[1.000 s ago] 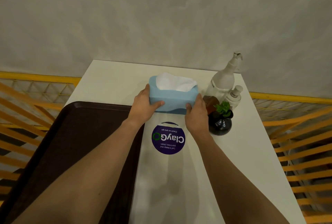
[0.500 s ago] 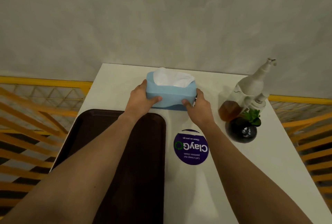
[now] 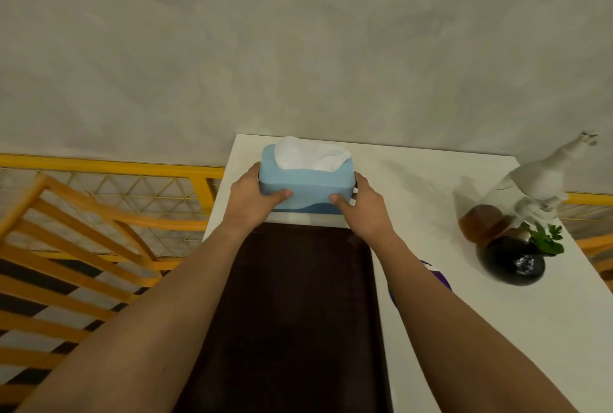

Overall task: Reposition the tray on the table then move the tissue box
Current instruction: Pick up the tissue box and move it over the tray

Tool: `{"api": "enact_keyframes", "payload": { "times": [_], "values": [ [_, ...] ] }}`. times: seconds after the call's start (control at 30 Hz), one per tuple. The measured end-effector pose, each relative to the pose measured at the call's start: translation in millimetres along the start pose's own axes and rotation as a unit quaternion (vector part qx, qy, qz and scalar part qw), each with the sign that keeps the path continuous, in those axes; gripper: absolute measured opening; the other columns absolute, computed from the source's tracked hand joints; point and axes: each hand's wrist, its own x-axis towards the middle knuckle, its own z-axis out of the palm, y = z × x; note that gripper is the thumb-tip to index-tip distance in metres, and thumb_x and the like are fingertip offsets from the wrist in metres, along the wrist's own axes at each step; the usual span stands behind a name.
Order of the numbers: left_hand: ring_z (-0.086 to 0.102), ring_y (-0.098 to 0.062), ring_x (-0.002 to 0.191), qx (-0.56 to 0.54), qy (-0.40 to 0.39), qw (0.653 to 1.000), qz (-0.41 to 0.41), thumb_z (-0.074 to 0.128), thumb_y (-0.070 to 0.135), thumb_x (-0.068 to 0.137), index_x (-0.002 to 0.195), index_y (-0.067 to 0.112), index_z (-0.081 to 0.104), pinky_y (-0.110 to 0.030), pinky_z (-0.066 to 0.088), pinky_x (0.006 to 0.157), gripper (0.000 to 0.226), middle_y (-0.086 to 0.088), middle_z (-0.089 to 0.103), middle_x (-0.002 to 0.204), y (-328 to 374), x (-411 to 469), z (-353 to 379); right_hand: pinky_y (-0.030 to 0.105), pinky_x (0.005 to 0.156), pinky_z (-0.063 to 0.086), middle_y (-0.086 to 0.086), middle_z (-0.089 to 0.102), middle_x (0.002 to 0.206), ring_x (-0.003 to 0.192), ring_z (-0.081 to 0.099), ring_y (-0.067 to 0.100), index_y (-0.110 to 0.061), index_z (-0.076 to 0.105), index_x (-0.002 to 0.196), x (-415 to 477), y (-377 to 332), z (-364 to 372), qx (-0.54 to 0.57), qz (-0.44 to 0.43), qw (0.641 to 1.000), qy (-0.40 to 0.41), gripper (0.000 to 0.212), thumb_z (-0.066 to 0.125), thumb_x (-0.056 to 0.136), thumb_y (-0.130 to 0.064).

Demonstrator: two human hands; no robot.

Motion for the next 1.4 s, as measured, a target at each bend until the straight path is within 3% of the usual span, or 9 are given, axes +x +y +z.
{"api": "enact_keyframes", "payload": {
  "times": [0.1,0.23,0.4,0.6,0.77,1.03,1.2,1.3,1.4],
  "values": [
    [0.059,-0.017,0.11,-0.013,0.003,1.0,-0.004,0.084,0.037,0.079,0.138,0.018,0.051,-0.014,0.048,0.075,0.07,0.001,0.062,0.125,-11,0,-17,0.027,0.09,0.041,0.002,0.056,0.141,0.123,0.056,0.026,-0.021,0.04,0.146,1,-8,15,-0.011,0.0,1.0,-0.009,0.063,0.067,0.093,-0.042],
    [0.058,-0.014,0.105,-0.023,0.008,1.0,-0.012,0.084,0.038,0.079,0.139,0.02,0.05,-0.007,0.041,0.067,0.071,0.009,0.059,0.118,-30,6,-43,0.032,0.095,0.045,0.003,0.055,0.141,0.124,0.056,0.026,-0.021,0.04,0.146,3,-27,39,-0.015,-0.007,1.0,-0.008,0.063,0.065,0.093,-0.044],
    [0.062,-0.021,0.11,-0.022,-0.003,1.0,-0.013,0.083,0.04,0.079,0.143,0.02,0.046,-0.017,0.049,0.074,0.077,0.001,0.062,0.129,-45,15,-61,0.025,0.088,0.044,-0.002,0.058,0.135,0.117,0.058,0.021,-0.025,0.041,0.143,7,-39,57,-0.008,-0.029,0.999,-0.01,0.061,0.065,0.092,-0.048],
    [0.059,-0.013,0.108,-0.02,-0.003,1.0,-0.01,0.08,0.042,0.082,0.142,0.021,0.05,-0.004,0.043,0.065,0.07,0.002,0.063,0.132,-51,23,-63,0.022,0.087,0.042,-0.004,0.055,0.138,0.116,0.056,0.015,-0.03,0.033,0.149,13,-36,65,-0.015,-0.017,1.0,-0.015,0.067,0.059,0.093,-0.055],
    [0.06,-0.012,0.106,-0.036,0.0,0.999,-0.018,0.078,0.045,0.083,0.141,0.022,0.052,-0.009,0.045,0.071,0.068,0.003,0.064,0.131,-56,28,-57,0.016,0.081,0.037,-0.005,0.057,0.135,0.106,0.052,0.006,-0.037,0.026,0.149,19,-30,65,-0.038,-0.028,0.999,-0.024,0.06,0.044,0.097,-0.061],
    [0.062,-0.013,0.104,-0.025,0.007,1.0,-0.014,0.077,0.048,0.082,0.139,0.022,0.054,-0.012,0.048,0.07,0.066,0.011,0.063,0.117,-58,51,-56,0.025,0.082,0.04,-0.002,0.061,0.128,0.098,0.056,0.013,-0.034,0.024,0.152,50,-24,64,-0.038,-0.055,0.997,-0.04,0.061,0.041,0.1,-0.059],
    [0.062,-0.013,0.101,-0.01,0.015,1.0,-0.005,0.078,0.047,0.082,0.137,0.02,0.056,-0.008,0.046,0.068,0.065,0.009,0.065,0.114,-64,72,-57,0.027,0.084,0.044,0.001,0.06,0.134,0.11,0.062,0.023,-0.032,0.022,0.154,69,-24,70,-0.031,-0.058,0.997,-0.046,0.063,0.045,0.1,-0.056],
    [0.063,-0.016,0.103,-0.012,0.009,1.0,0.001,0.078,0.048,0.082,0.138,0.018,0.056,-0.022,0.052,0.078,0.067,0.003,0.067,0.119,-67,84,-57,0.027,0.085,0.041,0.001,0.058,0.135,0.113,0.061,0.023,-0.031,0.021,0.154,75,-25,72,-0.024,-0.047,0.998,-0.042,0.065,0.05,0.1,-0.05],
    [0.061,-0.013,0.101,-0.011,0.007,1.0,0.009,0.077,0.049,0.082,0.139,0.019,0.055,-0.009,0.046,0.07,0.068,0.007,0.064,0.118,-67,91,-56,0.027,0.087,0.042,0.002,0.057,0.137,0.115,0.059,0.024,-0.03,0.019,0.155,81,-26,73,-0.016,-0.042,0.998,-0.037,0.067,0.053,0.099,-0.047]
  ]
}}
